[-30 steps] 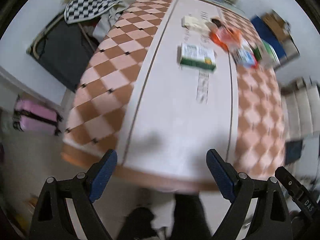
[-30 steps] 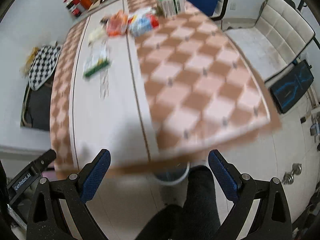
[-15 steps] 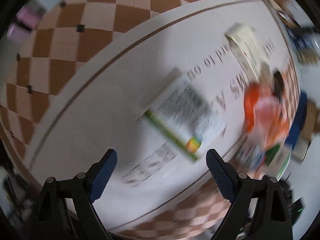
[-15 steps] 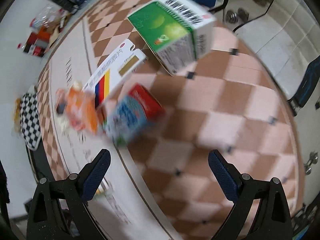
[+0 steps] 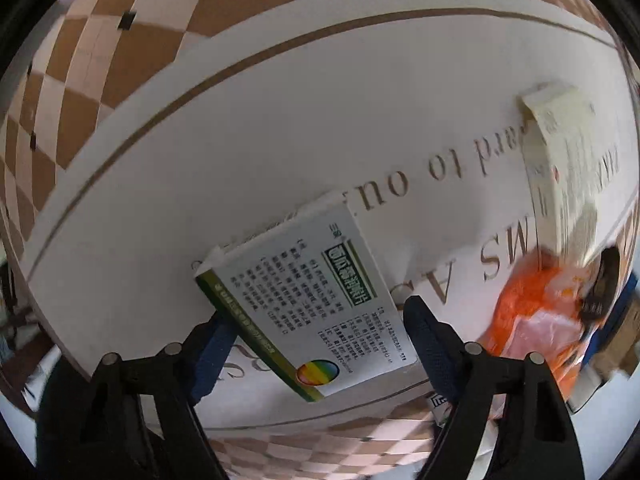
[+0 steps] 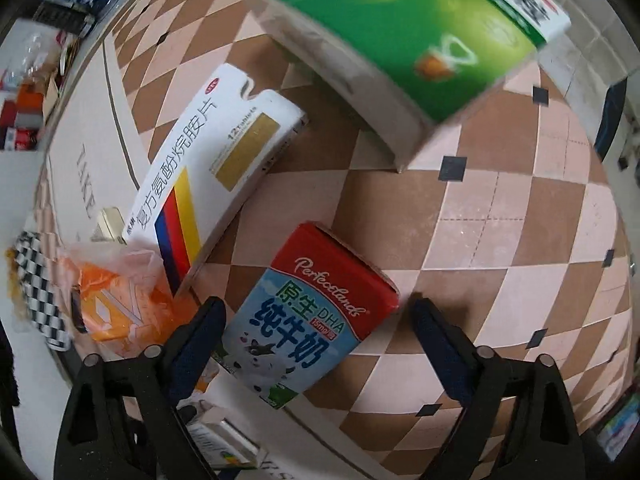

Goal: Collect trash
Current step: 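Grasp the milk carton with the right gripper while the left grasps the green-white medicine box, then carry both items over the trash bin and open both grippers to drop them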

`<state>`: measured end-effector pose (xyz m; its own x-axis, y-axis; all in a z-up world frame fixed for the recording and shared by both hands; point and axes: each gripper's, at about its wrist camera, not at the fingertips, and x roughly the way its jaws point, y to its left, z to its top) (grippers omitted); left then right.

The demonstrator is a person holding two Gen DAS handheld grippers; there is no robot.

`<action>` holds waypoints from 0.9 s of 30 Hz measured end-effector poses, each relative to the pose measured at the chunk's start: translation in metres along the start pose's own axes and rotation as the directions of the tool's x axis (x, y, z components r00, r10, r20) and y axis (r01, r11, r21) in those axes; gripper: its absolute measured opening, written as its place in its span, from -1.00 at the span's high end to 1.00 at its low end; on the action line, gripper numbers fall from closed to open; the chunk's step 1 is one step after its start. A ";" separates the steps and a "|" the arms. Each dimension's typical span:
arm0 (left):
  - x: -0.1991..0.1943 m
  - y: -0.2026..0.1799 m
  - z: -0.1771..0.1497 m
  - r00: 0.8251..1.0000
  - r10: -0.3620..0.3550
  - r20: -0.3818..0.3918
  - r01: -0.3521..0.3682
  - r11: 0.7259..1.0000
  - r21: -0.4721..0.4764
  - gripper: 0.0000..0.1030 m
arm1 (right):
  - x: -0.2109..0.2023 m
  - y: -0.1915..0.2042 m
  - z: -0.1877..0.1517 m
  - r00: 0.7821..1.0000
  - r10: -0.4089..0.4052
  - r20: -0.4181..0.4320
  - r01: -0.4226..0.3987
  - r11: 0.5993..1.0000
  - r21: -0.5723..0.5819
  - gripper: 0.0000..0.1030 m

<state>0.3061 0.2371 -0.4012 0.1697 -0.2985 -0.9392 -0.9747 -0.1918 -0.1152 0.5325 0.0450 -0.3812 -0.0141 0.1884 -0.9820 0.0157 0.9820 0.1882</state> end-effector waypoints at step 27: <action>-0.095 0.061 -0.123 0.896 -0.118 0.428 -0.188 0.773 0.606 -0.35 | -0.069 -0.052 -0.100 0.983 0.178 0.043 -0.144 0.894 -0.424 -0.18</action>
<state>0.2486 0.1387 -0.2787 0.2048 0.1557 -0.9664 -0.8734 0.4748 -0.1086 0.4323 -0.0175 -0.3213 0.0323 0.3598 -0.9325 -0.4081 0.8564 0.3163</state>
